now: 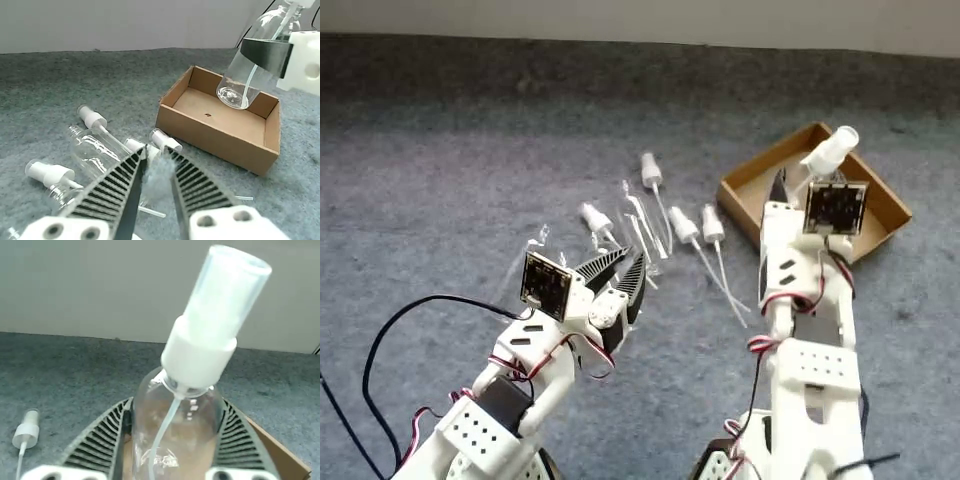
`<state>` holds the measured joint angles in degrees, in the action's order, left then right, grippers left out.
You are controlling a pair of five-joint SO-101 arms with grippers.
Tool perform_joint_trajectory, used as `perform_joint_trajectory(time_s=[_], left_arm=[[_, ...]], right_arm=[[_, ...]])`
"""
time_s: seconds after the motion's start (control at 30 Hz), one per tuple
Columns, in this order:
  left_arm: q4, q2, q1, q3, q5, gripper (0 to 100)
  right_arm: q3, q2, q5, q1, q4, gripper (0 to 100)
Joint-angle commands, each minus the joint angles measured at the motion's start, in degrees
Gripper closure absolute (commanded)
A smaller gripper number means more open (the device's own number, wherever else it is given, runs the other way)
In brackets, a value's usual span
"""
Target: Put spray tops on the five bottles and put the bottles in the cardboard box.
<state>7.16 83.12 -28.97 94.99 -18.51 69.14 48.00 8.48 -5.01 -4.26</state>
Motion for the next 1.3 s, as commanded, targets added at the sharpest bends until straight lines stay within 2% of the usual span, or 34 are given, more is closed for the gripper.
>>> perform_joint_trajectory(time_s=[0.0,0.37,0.7,0.93,1.27], left_arm=[[-1.23,0.57,0.92,-0.31,0.62,99],[-1.23,0.57,0.92,-0.22,0.62,99],[-1.23,0.57,0.92,-0.22,0.62,99],[-1.23,0.57,0.92,-0.22,0.62,99],[-1.14,0.57,0.92,-0.22,0.62,99]], right_arm=[[-9.27,-10.24,0.79,-2.07,-5.67,87.2],[-33.10,-40.75,0.79,-3.30,-7.78,87.2],[-46.55,-57.71,0.79,-4.88,-8.75,87.2],[-50.07,-64.57,0.79,-6.90,-19.74,87.2],[-50.42,-71.08,0.79,-6.46,-20.44,87.2]])
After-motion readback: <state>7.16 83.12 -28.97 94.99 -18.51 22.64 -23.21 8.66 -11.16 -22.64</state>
